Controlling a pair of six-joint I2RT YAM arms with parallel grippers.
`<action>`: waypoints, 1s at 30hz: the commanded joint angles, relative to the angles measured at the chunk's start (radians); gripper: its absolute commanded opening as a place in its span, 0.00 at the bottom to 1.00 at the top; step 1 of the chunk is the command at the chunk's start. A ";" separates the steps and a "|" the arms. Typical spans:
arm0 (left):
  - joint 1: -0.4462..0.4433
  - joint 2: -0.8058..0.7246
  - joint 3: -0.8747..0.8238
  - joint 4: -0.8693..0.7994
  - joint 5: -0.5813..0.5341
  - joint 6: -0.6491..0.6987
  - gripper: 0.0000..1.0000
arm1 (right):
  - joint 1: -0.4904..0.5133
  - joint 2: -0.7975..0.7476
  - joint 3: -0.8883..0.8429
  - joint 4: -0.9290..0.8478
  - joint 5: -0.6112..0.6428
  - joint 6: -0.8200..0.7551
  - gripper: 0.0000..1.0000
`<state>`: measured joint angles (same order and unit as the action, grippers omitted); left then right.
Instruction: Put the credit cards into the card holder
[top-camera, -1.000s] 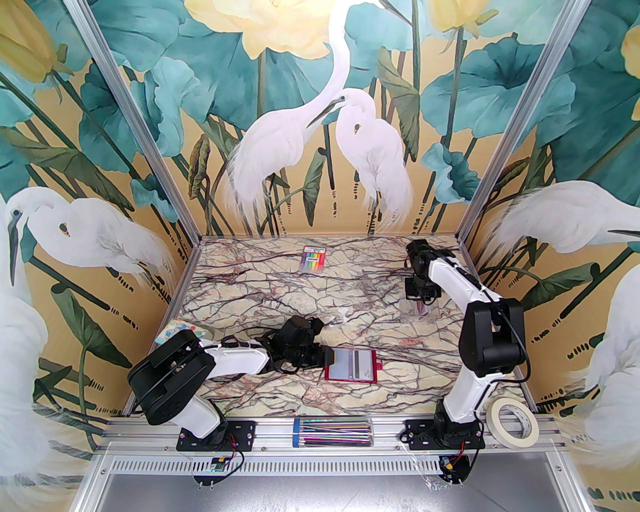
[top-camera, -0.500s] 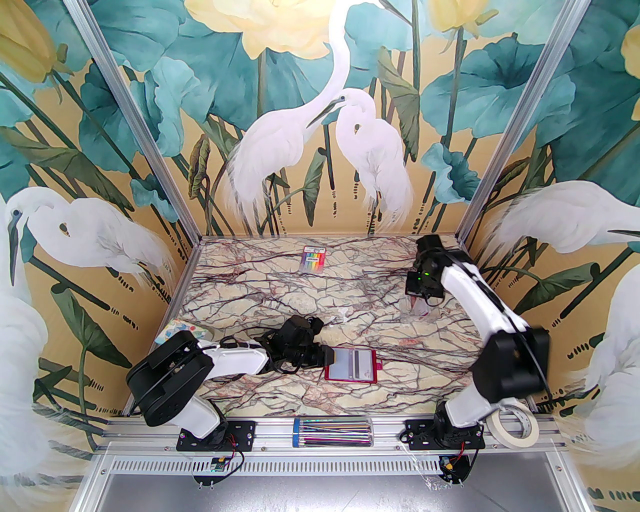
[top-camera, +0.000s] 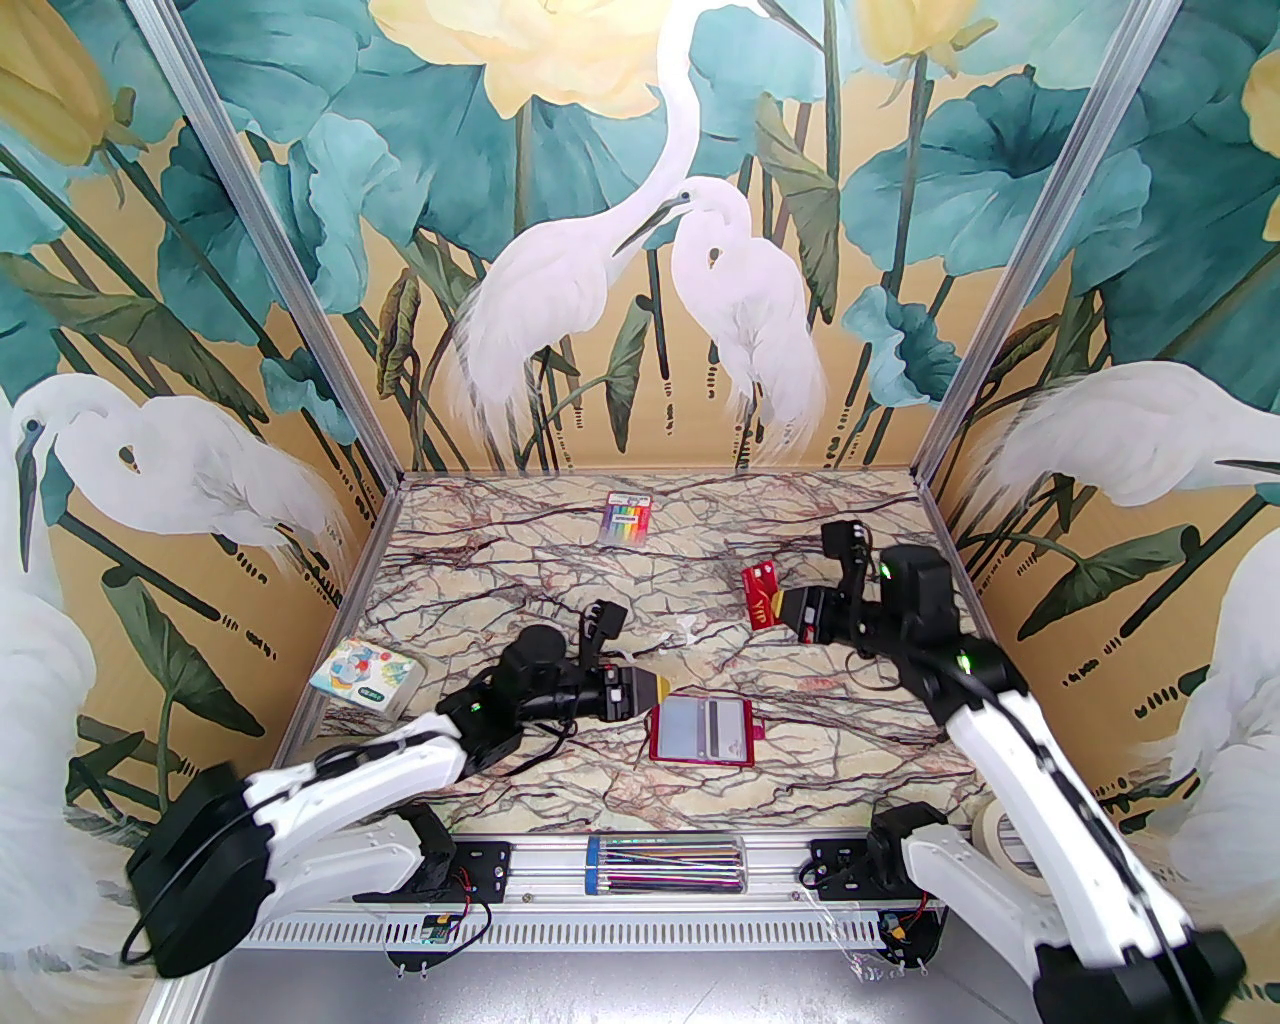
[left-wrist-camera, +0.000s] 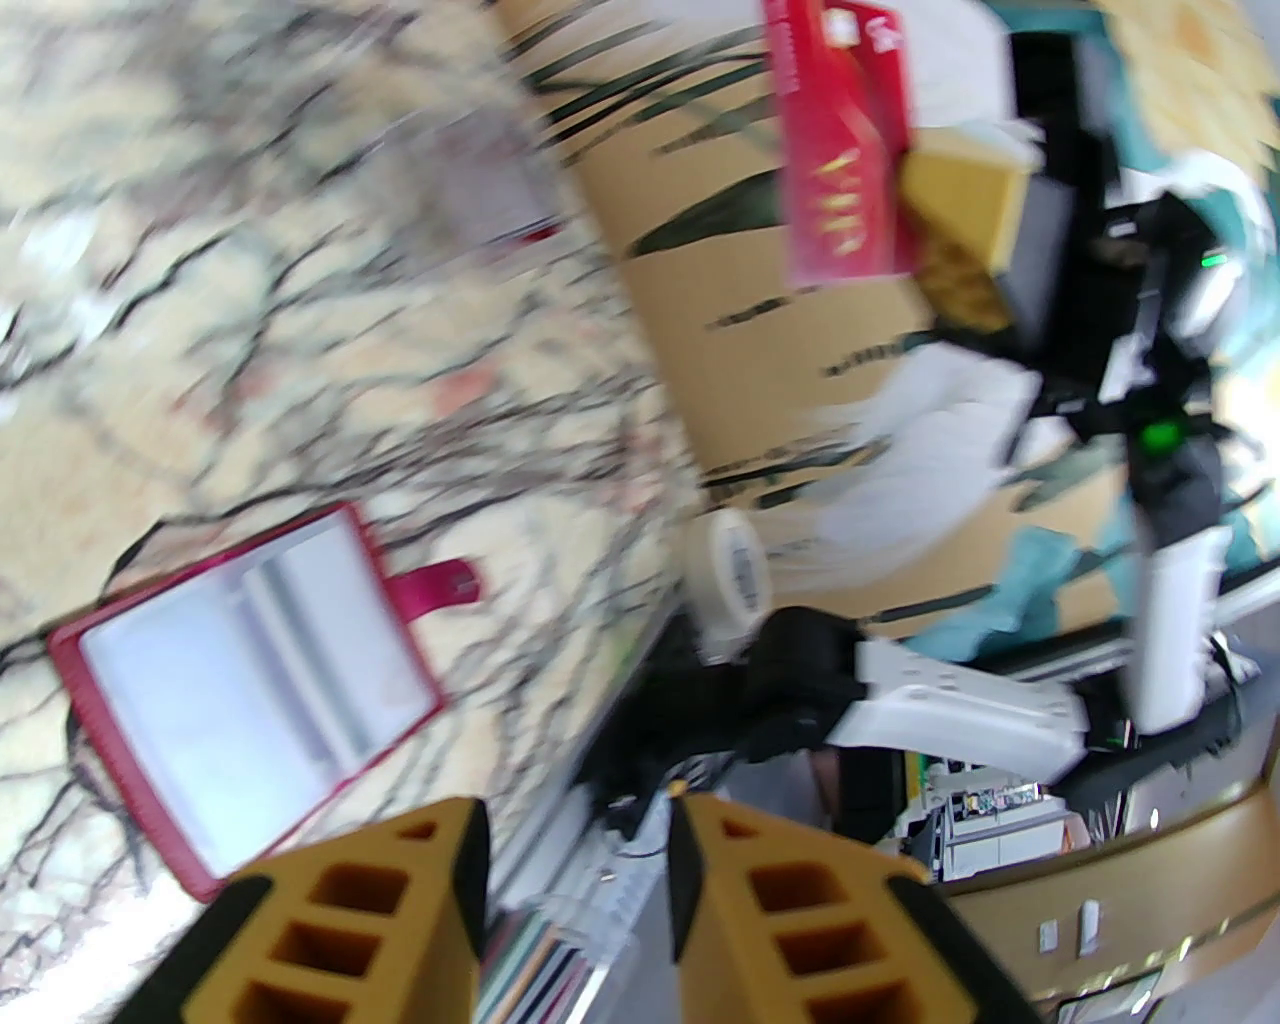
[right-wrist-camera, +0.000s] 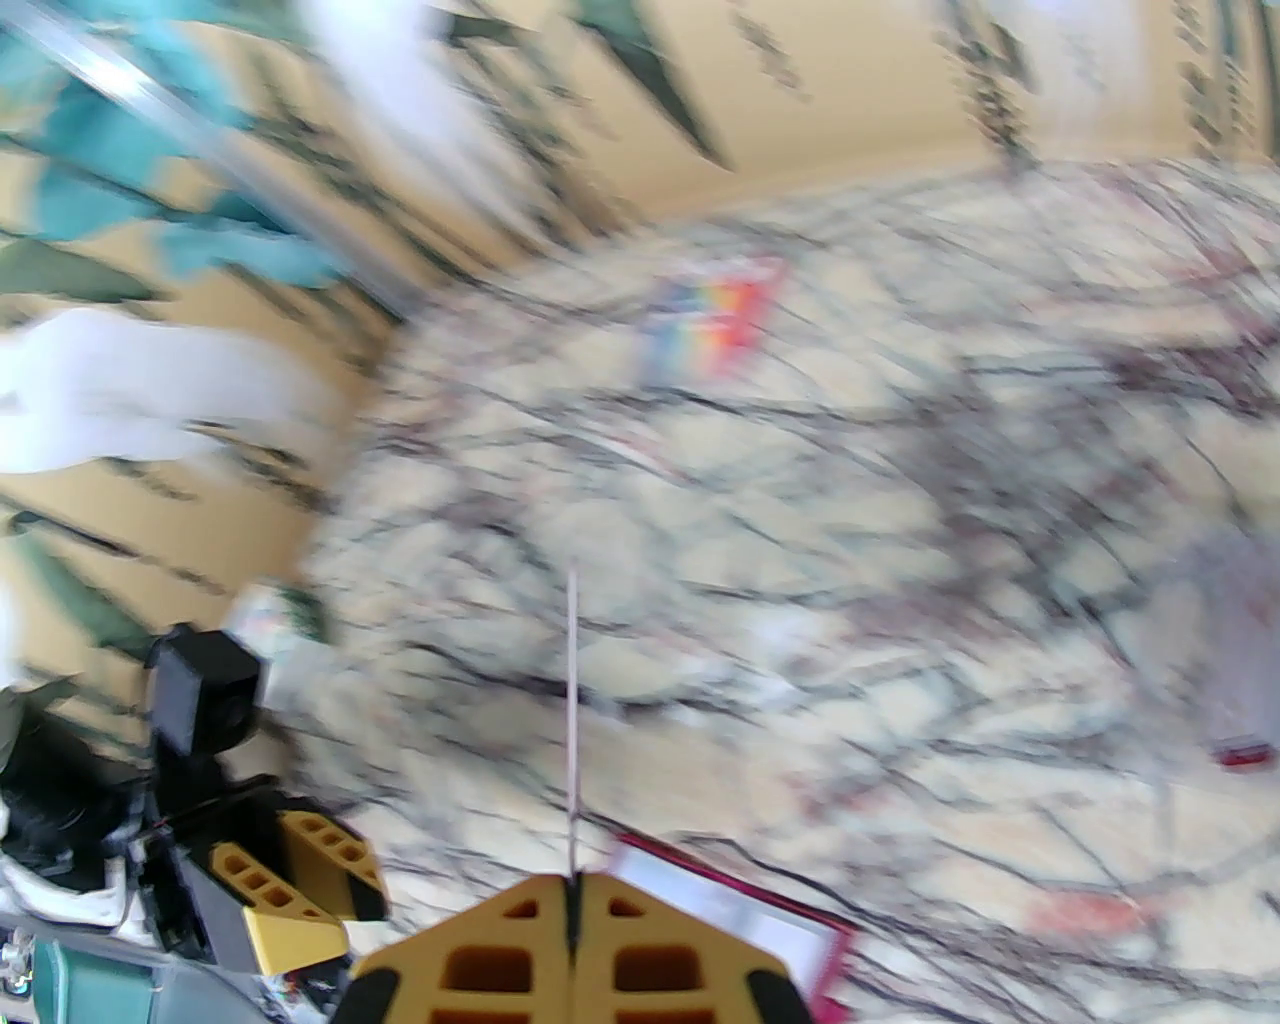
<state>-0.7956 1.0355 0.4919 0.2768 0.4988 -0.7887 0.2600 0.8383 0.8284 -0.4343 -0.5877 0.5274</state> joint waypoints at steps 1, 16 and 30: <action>0.007 -0.084 -0.009 0.084 0.028 0.019 0.38 | 0.062 -0.049 -0.066 0.258 -0.099 0.167 0.00; 0.007 -0.176 0.034 0.259 0.077 0.002 0.50 | 0.350 -0.116 -0.183 0.608 -0.022 0.344 0.00; 0.007 -0.149 0.073 0.276 0.088 0.006 0.38 | 0.430 -0.097 -0.208 0.643 0.014 0.385 0.00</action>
<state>-0.7956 0.8726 0.5335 0.5289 0.5617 -0.7780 0.6815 0.7517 0.6338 0.1883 -0.5911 0.8982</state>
